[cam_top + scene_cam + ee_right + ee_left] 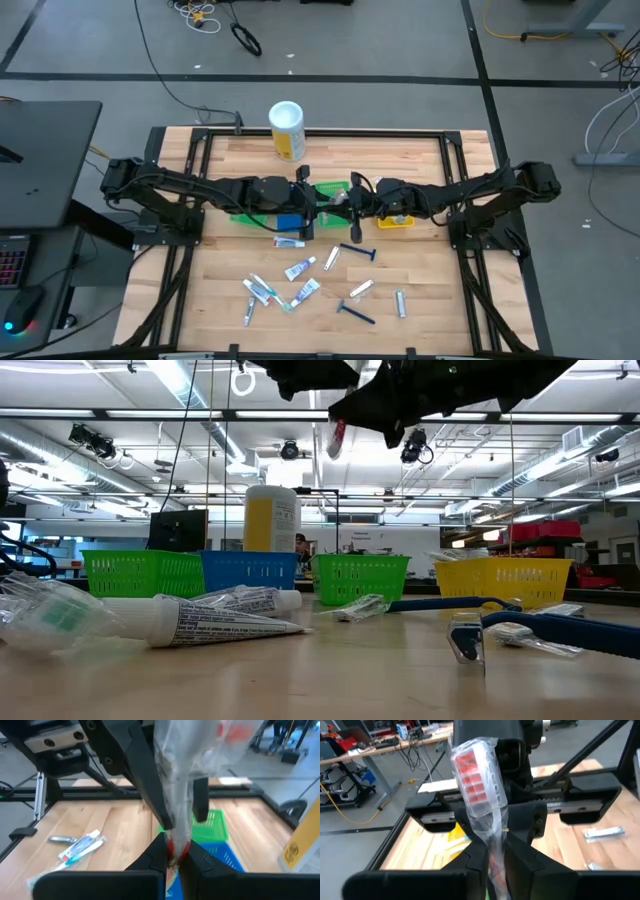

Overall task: Pick & Place Travel size toiletries
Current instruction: Put the red and white toothbrush into the yellow bin

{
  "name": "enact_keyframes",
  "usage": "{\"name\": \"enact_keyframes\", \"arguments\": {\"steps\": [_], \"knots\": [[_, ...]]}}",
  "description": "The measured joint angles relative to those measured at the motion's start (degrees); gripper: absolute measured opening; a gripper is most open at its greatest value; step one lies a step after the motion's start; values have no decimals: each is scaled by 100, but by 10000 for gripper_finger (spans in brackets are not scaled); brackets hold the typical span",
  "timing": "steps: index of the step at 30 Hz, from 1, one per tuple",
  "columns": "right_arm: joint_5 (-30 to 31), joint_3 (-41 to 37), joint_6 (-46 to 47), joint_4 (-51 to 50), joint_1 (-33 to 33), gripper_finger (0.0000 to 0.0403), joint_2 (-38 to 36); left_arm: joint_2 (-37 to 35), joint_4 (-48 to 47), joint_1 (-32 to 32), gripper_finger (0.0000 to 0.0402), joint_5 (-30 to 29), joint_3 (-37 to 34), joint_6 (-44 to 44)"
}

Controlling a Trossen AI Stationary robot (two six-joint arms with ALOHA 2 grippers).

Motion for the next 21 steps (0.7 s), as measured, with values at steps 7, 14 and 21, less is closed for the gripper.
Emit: {"name": "enact_keyframes", "arguments": {"steps": [7,14,21], "knots": [[41,0,65,-396,2,25,-89,0,-330,2,136,-175,0,-10],[776,0,689,-1916,-33,25,-727,0,-758,2,191,-488,-2,-239],[936,0,1727,-3654,-179,24,-989,0,-789,2,197,-594,-2,-476]]}}
